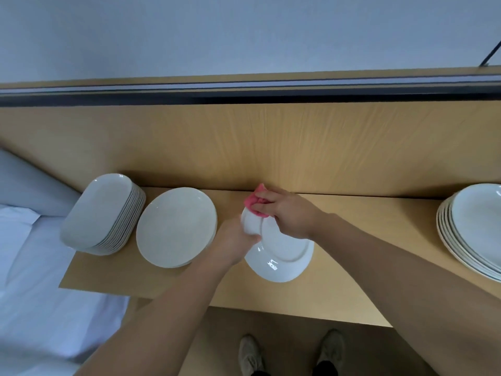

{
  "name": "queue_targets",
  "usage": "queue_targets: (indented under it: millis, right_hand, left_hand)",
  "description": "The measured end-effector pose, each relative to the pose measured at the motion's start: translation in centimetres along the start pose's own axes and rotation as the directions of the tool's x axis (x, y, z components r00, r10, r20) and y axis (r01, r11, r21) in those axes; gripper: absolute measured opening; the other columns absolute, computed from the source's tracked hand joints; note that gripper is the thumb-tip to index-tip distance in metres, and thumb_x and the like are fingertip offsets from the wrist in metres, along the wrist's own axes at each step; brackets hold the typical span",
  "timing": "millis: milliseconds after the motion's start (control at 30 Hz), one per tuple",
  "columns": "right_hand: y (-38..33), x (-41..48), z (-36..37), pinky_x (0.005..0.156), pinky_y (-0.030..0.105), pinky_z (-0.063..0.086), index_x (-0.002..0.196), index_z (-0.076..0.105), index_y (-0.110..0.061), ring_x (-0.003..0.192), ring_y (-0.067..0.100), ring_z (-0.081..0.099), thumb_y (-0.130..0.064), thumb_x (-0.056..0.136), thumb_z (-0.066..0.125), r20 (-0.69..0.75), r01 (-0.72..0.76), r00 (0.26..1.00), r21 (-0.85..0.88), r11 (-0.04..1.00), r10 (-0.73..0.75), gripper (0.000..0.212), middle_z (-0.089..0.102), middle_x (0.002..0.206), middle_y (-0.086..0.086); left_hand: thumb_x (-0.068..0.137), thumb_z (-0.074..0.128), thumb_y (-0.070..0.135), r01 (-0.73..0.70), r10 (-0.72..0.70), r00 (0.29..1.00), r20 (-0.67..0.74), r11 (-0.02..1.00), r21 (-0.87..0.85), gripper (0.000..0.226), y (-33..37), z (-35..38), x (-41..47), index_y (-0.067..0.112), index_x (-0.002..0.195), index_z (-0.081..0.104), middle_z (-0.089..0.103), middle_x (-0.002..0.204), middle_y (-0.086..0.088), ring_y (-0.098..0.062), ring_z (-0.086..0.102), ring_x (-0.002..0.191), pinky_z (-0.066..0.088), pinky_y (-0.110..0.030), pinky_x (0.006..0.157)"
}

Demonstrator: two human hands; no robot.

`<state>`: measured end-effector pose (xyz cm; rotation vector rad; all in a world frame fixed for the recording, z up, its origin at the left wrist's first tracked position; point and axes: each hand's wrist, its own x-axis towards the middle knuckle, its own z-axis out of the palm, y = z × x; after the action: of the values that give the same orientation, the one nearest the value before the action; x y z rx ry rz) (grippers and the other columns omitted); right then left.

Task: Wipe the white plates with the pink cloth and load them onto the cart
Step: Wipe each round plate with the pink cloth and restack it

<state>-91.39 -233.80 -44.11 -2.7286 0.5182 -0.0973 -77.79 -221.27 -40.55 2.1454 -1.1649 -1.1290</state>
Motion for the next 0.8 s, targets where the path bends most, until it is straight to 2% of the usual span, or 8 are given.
queue_targets:
  millis: [100,167,367,500,567,667,800]
  right_hand:
    - [0.9,0.2,0.6,0.102,0.032,0.044,0.139,0.052,-0.028,0.141,0.015,0.032,0.007,0.089,0.046,-0.003,-0.049,0.999,0.128,0.991,0.05,0.061,0.039,0.151,-0.011]
    - [1.1,0.1,0.2,0.102,0.021,0.04,0.138,0.053,-0.03,0.136,0.003,0.035,0.005,0.093,0.043,0.004,-0.128,0.991,0.234,0.964,0.13,0.058,0.04,0.147,-0.018]
    - [2.2,-1.1,0.3,0.09,0.001,0.032,0.14,0.051,-0.028,0.116,-0.004,0.043,0.003,0.097,0.039,0.031,-0.275,0.959,0.357,0.893,0.283,0.054,0.044,0.135,-0.023]
    - [3.0,-2.6,1.6,0.092,0.01,0.035,0.133,0.057,-0.024,0.112,-0.002,0.046,0.002,0.095,0.038,0.024,-0.359,0.925,0.388,0.849,0.38,0.05,0.048,0.122,-0.026]
    - [3.2,-3.9,2.6,0.092,0.017,0.039,0.13,0.059,-0.02,0.104,0.005,0.052,0.002,0.094,0.038,-0.005,-0.407,0.894,0.405,0.819,0.448,0.048,0.054,0.114,-0.018]
    - [3.1,-5.8,4.0,0.095,0.027,0.044,0.137,0.054,-0.024,0.099,0.013,0.055,0.0,0.094,0.038,-0.024,-0.47,0.847,0.43,0.771,0.53,0.051,0.059,0.117,-0.005]
    - [2.8,-5.8,4.1,0.093,0.023,0.042,0.137,0.054,-0.025,0.098,0.014,0.054,0.0,0.094,0.037,-0.008,-0.494,0.825,0.474,0.729,0.565,0.052,0.06,0.114,-0.001]
  left_hand:
    - [0.084,0.067,0.02,0.011,-0.011,1.0,0.009,1.0,0.003,0.016,-0.6,-0.1,0.2,0.029,0.086,0.053,0.061,0.085,0.005,-0.013,0.059,0.079,0.052,-0.032,0.074]
    - [0.084,0.068,0.024,0.015,-0.015,1.0,0.017,1.0,0.009,0.017,-1.0,-0.2,0.4,0.028,0.091,0.054,0.062,0.089,0.005,-0.015,0.06,0.085,0.053,-0.037,0.08]
    - [0.083,0.071,0.026,0.034,-0.034,0.999,0.025,0.999,-0.027,0.03,-1.9,-0.2,0.6,0.025,0.107,0.053,0.06,0.096,0.007,-0.016,0.058,0.092,0.051,-0.033,0.08]
    - [0.077,0.074,0.036,0.105,-0.105,0.994,0.019,0.994,-0.037,0.051,-2.8,0.0,0.8,0.021,0.122,0.055,0.061,0.11,0.004,-0.018,0.059,0.1,0.054,-0.038,0.086]
    - [0.077,0.075,0.035,0.135,-0.134,0.991,0.011,0.989,-0.06,0.056,-3.2,0.2,0.7,0.021,0.126,0.053,0.06,0.113,0.004,-0.018,0.058,0.102,0.052,-0.036,0.084]
    - [0.08,0.076,0.031,0.144,-0.144,0.989,0.008,0.985,-0.091,0.055,-3.6,0.5,0.6,0.019,0.127,0.051,0.058,0.114,0.003,-0.019,0.056,0.104,0.05,-0.034,0.085]
    - [0.083,0.074,0.027,0.144,-0.145,0.989,-0.004,0.982,-0.122,0.052,-3.6,0.9,0.2,0.018,0.127,0.049,0.055,0.114,0.004,-0.016,0.052,0.102,0.046,-0.031,0.084]
